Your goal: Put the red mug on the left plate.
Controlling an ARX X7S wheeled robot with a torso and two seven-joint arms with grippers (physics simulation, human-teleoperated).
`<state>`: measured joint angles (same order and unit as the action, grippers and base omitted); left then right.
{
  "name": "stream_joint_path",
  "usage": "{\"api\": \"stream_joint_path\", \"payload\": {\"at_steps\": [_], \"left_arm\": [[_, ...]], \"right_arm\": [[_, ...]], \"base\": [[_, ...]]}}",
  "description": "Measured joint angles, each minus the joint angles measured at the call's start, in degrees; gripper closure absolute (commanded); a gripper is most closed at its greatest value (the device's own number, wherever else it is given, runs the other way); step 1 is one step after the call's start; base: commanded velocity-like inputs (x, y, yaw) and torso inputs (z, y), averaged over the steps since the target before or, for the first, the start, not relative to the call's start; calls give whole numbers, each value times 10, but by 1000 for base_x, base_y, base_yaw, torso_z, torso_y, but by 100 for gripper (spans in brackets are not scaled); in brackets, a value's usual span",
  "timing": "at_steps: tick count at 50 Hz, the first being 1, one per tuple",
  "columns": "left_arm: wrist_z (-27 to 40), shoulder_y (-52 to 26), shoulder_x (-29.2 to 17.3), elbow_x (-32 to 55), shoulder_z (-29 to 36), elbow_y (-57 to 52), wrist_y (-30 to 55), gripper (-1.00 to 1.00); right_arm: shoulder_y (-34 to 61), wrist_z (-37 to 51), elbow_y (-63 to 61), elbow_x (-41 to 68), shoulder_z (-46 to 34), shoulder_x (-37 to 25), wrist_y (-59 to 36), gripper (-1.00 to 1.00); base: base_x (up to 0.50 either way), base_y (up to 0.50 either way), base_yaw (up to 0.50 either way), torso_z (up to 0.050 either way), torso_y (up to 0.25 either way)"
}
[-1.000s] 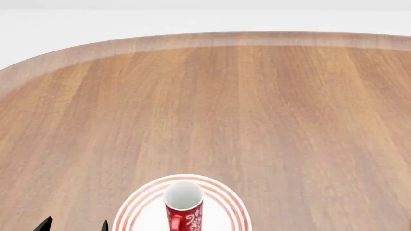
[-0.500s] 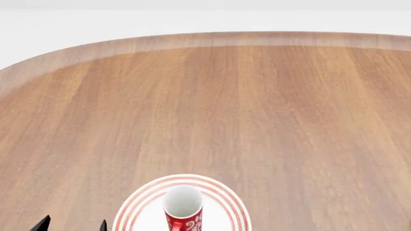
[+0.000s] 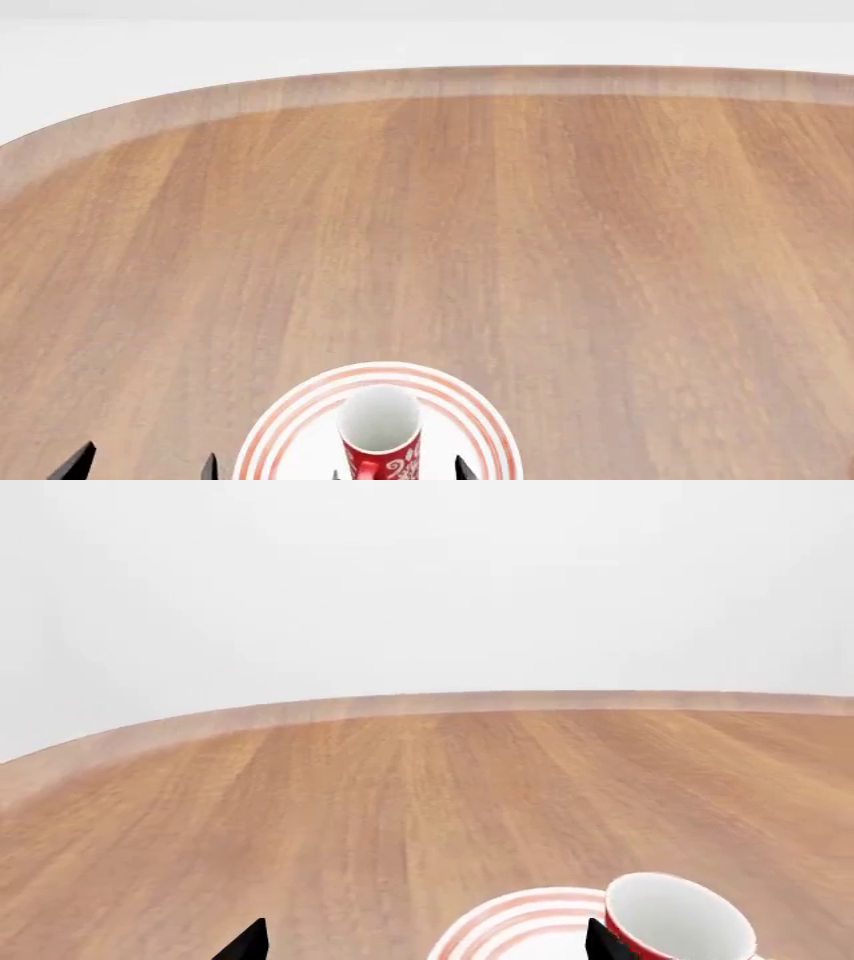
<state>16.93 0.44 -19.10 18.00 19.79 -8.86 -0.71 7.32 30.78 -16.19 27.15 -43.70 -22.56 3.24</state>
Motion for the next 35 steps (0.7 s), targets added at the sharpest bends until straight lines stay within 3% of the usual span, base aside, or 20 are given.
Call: {"api": "stream_joint_path", "payload": {"at_steps": [35], "left_arm": [[55,95,-53,-58,17,-229,16,-100]], "right_arm": [[-107,102,-339,-105,6,-125,0,-100]], "base": [[0,0,0,0,0]]}}
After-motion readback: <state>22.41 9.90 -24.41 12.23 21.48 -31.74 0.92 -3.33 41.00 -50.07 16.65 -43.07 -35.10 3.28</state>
